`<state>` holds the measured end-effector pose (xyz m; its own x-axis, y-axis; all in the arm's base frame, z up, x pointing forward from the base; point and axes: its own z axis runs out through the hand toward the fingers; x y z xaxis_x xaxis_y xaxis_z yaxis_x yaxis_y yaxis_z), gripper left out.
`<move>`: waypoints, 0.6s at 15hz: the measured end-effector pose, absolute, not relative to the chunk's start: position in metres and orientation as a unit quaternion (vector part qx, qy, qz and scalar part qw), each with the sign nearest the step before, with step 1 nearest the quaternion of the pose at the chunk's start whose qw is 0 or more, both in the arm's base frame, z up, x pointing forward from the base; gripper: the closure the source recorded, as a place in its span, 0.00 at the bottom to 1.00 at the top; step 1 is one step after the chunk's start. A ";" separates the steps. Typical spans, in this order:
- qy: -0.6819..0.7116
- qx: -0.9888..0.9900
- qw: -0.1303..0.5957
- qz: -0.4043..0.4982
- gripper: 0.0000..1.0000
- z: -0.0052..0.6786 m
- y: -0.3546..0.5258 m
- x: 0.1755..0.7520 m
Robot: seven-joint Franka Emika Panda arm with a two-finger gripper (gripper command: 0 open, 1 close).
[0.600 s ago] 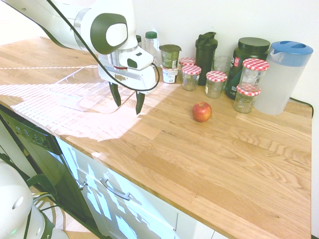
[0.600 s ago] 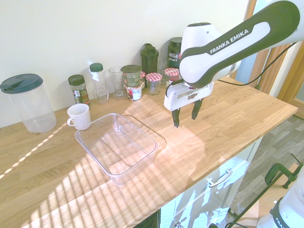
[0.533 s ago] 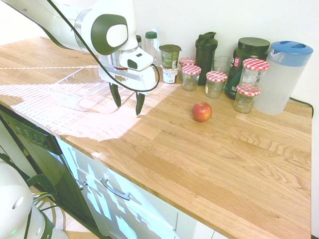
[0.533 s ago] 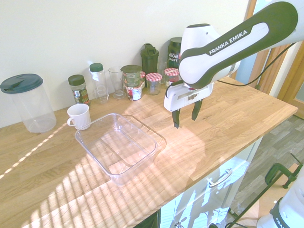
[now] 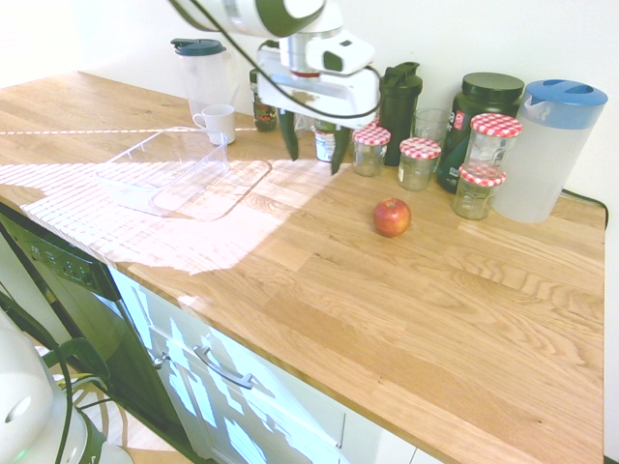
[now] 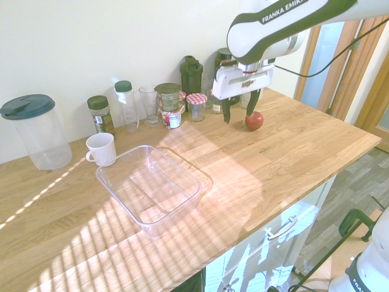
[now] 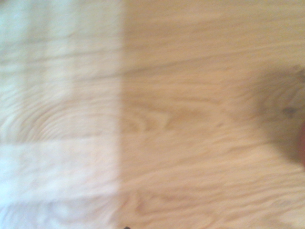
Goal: Put the apple into the container
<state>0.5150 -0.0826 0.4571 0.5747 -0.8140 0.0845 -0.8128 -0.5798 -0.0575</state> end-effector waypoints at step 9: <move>0.526 -0.850 -0.035 -0.011 0.00 0.409 -0.196 0.578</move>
